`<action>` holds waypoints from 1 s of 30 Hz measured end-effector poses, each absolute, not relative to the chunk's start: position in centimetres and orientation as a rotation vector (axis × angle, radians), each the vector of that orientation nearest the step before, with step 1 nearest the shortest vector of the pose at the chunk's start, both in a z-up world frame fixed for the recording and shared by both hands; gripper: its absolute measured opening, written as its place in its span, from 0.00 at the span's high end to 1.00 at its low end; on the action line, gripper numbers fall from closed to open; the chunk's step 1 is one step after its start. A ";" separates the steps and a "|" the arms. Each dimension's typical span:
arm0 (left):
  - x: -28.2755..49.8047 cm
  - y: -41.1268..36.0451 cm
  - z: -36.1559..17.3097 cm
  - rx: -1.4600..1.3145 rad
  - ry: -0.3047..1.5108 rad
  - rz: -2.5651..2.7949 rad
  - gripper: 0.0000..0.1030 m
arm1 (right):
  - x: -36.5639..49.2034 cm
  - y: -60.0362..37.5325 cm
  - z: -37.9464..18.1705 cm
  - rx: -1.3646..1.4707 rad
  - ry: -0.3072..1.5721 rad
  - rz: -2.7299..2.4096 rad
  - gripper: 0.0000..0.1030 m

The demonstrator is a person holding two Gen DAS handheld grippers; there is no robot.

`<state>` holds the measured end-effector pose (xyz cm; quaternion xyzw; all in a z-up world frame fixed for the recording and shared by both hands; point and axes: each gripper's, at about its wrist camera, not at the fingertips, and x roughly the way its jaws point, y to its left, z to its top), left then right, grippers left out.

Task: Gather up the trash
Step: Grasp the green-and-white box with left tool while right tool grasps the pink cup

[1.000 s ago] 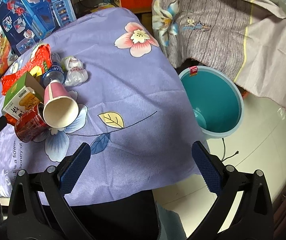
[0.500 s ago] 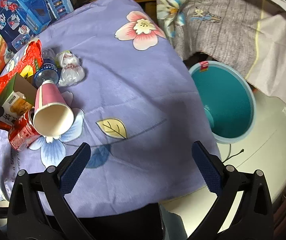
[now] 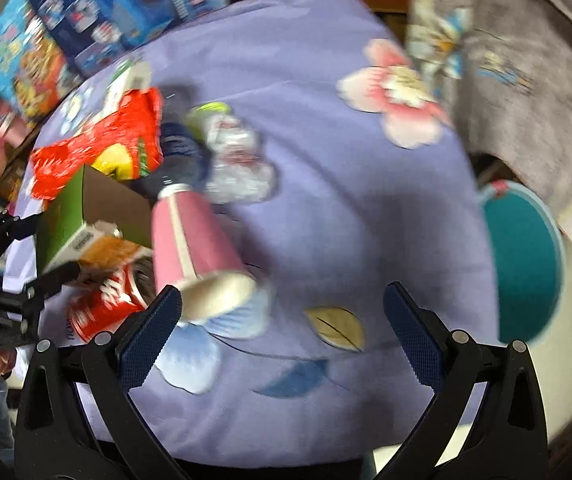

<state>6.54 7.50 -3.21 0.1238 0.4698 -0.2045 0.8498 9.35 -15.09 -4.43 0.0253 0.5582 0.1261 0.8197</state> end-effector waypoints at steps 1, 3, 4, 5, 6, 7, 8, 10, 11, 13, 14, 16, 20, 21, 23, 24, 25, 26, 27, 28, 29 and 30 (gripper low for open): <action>6.4 7.6 -3.2 0.253 0.992 -0.431 0.25 | 9.8 -14.5 -4.6 0.039 1.196 0.283 0.06; 6.3 7.8 -3.2 0.248 0.997 -0.420 0.25 | 10.9 -13.1 -5.2 0.000 1.224 0.309 0.06; 6.4 7.9 -3.5 0.247 1.004 -0.419 0.25 | 11.3 -12.8 -5.4 -0.004 1.237 0.323 0.06; 6.5 7.9 -3.7 0.252 1.009 -0.410 0.25 | 11.8 -12.2 -5.7 -0.010 1.257 0.338 0.06; 6.6 8.0 -4.0 0.258 1.014 -0.398 0.25 | 12.1 -11.9 -5.8 -0.016 1.268 0.346 0.06; 6.8 8.0 -4.3 0.261 1.018 -0.389 0.25 | 12.4 -11.3 -5.8 -0.025 1.280 0.364 0.06; 7.0 8.1 -4.7 0.253 1.027 -0.386 0.25 | 12.6 -11.0 -5.9 -0.033 1.287 0.378 0.06; 7.5 8.3 -5.3 0.227 1.044 -0.392 0.25 | 12.8 -10.0 -6.1 -0.074 1.301 0.399 0.11; 7.7 8.3 -5.6 0.213 1.051 -0.396 0.25 | 12.9 -9.8 -6.3 -0.086 1.309 0.402 0.13; 8.0 8.2 -6.0 0.203 1.055 -0.402 0.25 | 13.1 -9.5 -6.8 -0.089 1.328 0.420 0.16; 8.1 8.0 -6.2 0.200 1.054 -0.404 0.25 | 13.3 -9.4 -7.1 -0.085 1.339 0.430 0.16; 8.3 7.7 -6.4 0.188 1.043 -0.410 0.25 | 13.4 -9.1 -7.6 -0.083 1.351 0.437 0.17; 7.9 7.4 -5.9 0.177 1.022 -0.398 0.30 | 13.2 -8.6 -8.3 -0.067 1.360 0.468 0.42; 7.8 7.4 -5.6 0.174 1.018 -0.387 0.31 | 13.1 -8.6 -8.1 -0.071 1.347 0.471 0.43; 7.5 7.8 -4.9 0.149 1.014 -0.364 0.31 | 13.1 -8.9 -7.7 -0.048 1.335 0.465 0.43; 7.3 8.0 -4.4 0.136 1.010 -0.354 0.31 | 13.1 -9.4 -7.4 -0.028 1.325 0.460 0.43; 7.1 8.1 -3.8 0.127 1.003 -0.347 0.31 | 13.1 -9.8 -7.0 -0.003 1.315 0.456 0.43; 6.9 8.2 -3.3 0.119 0.995 -0.341 0.31 | 13.1 -10.3 -6.8 0.016 1.308 0.456 0.43; 6.7 8.2 -2.7 0.113 0.987 -0.335 0.31 | 13.0 -10.7 -6.5 0.033 1.299 0.456 0.43; 6.5 8.1 -2.2 0.110 0.982 -0.332 0.31 | 12.9 -11.0 -6.1 0.047 1.286 0.455 0.43; 6.3 8.0 -1.6 0.108 0.977 -0.328 0.31 | 12.6 -11.5 -5.6 0.063 1.269 0.452 0.43; 6.2 7.7 -1.2 0.110 0.974 -0.324 0.31 | 12.4 -12.0 -5.1 0.082 1.257 0.452 0.43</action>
